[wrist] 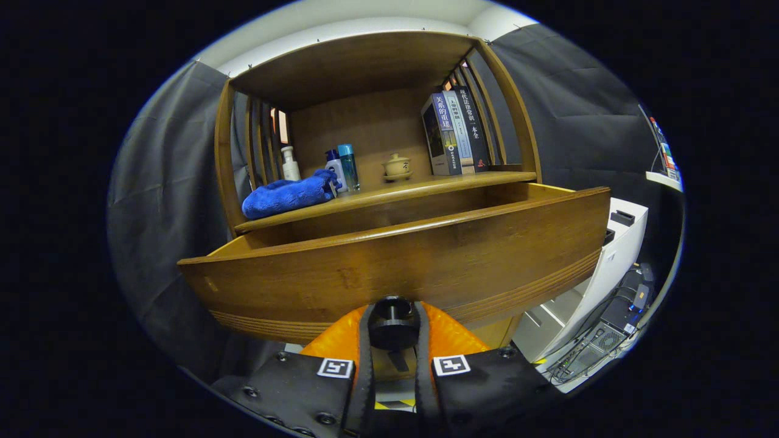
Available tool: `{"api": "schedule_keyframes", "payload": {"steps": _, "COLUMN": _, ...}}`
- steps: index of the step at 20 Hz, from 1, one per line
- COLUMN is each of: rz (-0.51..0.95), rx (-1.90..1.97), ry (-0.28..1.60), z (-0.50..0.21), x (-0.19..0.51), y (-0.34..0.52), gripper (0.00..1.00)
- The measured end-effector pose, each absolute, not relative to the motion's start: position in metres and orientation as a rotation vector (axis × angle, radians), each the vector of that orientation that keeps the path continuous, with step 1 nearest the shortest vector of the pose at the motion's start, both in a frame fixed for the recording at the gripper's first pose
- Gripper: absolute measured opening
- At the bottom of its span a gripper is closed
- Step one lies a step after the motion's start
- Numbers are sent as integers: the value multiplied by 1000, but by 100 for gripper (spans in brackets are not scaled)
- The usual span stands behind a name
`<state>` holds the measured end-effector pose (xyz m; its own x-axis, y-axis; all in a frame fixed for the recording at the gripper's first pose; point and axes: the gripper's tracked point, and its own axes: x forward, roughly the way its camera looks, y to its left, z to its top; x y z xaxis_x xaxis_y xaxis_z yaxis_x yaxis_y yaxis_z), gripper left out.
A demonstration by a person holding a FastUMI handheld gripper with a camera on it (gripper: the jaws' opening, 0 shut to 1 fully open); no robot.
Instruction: Pull open the drawer, take out the items inside it, and place them on the countertop above the cabinet.
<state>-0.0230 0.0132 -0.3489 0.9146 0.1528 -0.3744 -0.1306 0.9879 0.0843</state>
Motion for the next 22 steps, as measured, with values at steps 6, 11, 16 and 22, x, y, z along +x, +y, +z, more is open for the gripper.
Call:
{"api": "schedule_keyframes", "payload": {"steps": 6, "rz": 134, "rx": 62, "ry": 407, "z": -349, "x": -54, "y": 10, "gripper": 35}}
{"api": "schedule_keyframes", "payload": {"steps": 11, "rz": 131, "rx": 58, "ry": 425, "z": -350, "x": -75, "y": 9, "gripper": 35}}
{"api": "schedule_keyframes", "payload": {"steps": 16, "rz": 127, "rx": 51, "ry": 440, "z": -351, "x": -91, "y": 8, "gripper": 35}}
{"api": "schedule_keyframes", "payload": {"steps": 22, "rz": 119, "rx": 45, "ry": 451, "z": -353, "x": -104, "y": 6, "gripper": 35}}
